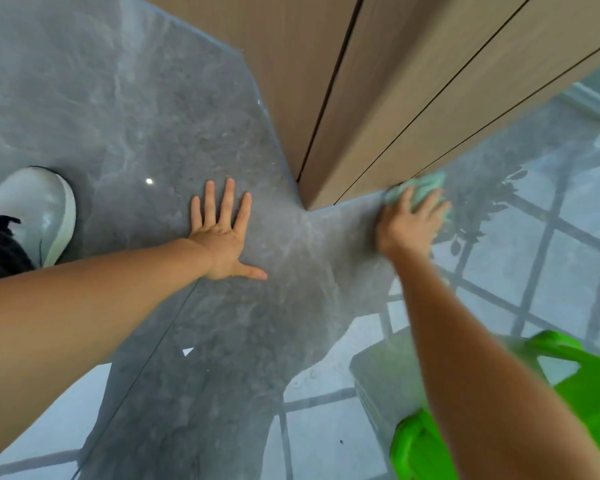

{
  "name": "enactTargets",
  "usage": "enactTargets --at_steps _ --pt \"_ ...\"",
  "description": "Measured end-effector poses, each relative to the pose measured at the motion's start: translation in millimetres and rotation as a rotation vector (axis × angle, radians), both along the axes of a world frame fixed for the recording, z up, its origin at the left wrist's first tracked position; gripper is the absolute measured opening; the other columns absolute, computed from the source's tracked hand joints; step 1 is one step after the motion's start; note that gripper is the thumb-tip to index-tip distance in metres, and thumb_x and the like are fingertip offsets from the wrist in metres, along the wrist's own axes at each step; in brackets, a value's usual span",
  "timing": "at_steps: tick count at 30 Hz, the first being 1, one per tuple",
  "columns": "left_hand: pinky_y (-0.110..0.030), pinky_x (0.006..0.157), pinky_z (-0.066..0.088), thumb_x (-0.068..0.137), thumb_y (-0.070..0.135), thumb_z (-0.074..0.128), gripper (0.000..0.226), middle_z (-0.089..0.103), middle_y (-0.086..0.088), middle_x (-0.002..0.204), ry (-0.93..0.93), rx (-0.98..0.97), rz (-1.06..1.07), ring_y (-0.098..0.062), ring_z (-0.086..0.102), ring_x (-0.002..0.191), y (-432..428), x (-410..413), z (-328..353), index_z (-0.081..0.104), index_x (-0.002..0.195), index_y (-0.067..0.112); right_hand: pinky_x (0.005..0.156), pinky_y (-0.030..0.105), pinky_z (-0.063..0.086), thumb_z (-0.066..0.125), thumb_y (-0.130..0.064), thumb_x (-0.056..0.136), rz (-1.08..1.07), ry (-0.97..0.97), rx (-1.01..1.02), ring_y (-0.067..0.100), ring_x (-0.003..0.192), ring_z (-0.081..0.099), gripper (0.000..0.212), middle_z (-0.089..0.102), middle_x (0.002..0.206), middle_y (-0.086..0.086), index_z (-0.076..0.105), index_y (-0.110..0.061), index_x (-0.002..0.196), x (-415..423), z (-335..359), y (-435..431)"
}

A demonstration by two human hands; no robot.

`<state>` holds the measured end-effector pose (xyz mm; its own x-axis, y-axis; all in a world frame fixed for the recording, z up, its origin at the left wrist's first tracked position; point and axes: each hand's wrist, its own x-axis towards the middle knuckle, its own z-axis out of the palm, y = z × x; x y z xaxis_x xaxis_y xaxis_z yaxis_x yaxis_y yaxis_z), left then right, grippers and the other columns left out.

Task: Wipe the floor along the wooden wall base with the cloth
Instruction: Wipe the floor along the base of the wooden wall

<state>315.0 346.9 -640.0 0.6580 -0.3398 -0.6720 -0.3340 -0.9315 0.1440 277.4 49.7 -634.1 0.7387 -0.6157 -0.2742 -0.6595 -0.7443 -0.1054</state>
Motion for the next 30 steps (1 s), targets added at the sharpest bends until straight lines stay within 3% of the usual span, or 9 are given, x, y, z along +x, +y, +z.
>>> enactTargets --at_steps 3,5,10,13,16,19,24,30 --pt "-0.063 0.11 -0.019 0.037 0.1 0.039 0.147 -0.058 -0.012 0.138 -0.011 -0.027 0.019 -0.045 -0.049 0.128 1.0 -0.7 -1.9 -0.055 0.12 0.024 0.118 0.058 0.0 0.04 -0.027 0.096 0.262 -0.108 0.158 0.056 0.14 -0.005 0.06 0.0 0.152 0.04 0.022 -0.002 0.147 -39.2 4.2 122.9" --pt "-0.064 0.112 -0.016 0.04 0.096 0.046 0.151 -0.049 -0.016 0.147 -0.017 -0.025 0.032 -0.047 -0.042 0.133 2.3 0.2 -3.3 -0.05 0.129 0.021 0.118 0.058 0.005 0.042 -0.023 0.095 0.51 -0.113 0.289 0.054 0.141 -0.002 0.054 0.006 0.153 0.037 0.03 -0.004 0.144 -71.5 7.2 177.3" --pt "-0.057 0.114 -0.017 0.035 0.097 0.048 0.154 -0.044 -0.013 0.151 -0.021 -0.104 0.0 -0.041 -0.04 0.137 10.4 -1.2 1.2 -0.031 0.145 0.024 0.121 0.048 0.009 0.039 -0.029 0.098 0.867 -0.031 0.23 0.04 0.147 -0.001 0.052 0.002 0.159 0.022 0.026 -0.022 0.148 -55.9 1.7 133.9" --pt "-0.059 0.113 -0.016 0.038 0.092 0.058 0.149 -0.04 -0.008 0.154 -0.098 -0.13 0.047 -0.046 -0.031 0.14 35.9 0.0 2.9 -0.021 0.149 0.031 0.119 0.054 0.012 0.04 -0.029 0.097 0.787 -0.011 0.133 0.04 0.146 0.0 0.055 0.003 0.16 0.021 0.022 -0.021 0.149 -47.9 1.5 112.0" --pt "-0.072 0.108 -0.01 0.027 0.096 0.054 0.154 -0.042 -0.009 0.153 -0.067 -0.043 0.404 -0.046 -0.031 0.141 69.3 3.7 6.4 -0.029 0.143 0.039 0.117 0.059 0.014 0.034 -0.027 0.094 0.68 -0.003 0.111 0.05 0.143 0.003 0.057 0.008 0.155 0.034 0.026 -0.006 0.146 -61.9 3.8 156.8" --pt "-0.078 0.105 -0.01 0.023 0.099 0.049 0.158 -0.052 -0.012 0.145 -0.006 -0.031 0.415 -0.043 -0.041 0.135 82.3 7.7 2.3 -0.043 0.136 0.035 0.119 0.058 0.007 0.037 -0.04 0.095 0.788 0.058 0.089 0.05 0.143 -0.002 0.066 0.004 0.154 0.036 0.02 -0.002 0.147 -49.4 -0.2 186.6" --pt "-0.078 0.1 -0.016 0.019 0.098 0.047 0.162 -0.061 -0.013 0.136 0.024 -0.051 0.408 -0.044 -0.052 0.126 81.0 9.6 -7.3 -0.047 0.134 0.031 0.12 0.054 0.004 0.034 -0.049 0.096 0.873 0.093 -0.01 0.047 0.143 -0.008 0.076 -0.005 0.154 0.035 0.007 -0.001 0.149 69.8 -5.7 186.5" --pt "-0.074 0.089 -0.029 0.02 0.098 0.046 0.162 -0.058 -0.014 0.139 0.021 -0.072 0.402 -0.043 -0.057 0.121 83.0 10.4 -11.1 -0.043 0.136 0.03 0.12 0.047 -0.006 0.032 -0.046 0.098 0.88 0.164 0.01 0.043 0.144 -0.013 0.073 -0.013 0.155 0.031 0.005 -0.003 0.15 233.4 3.2 209.5"
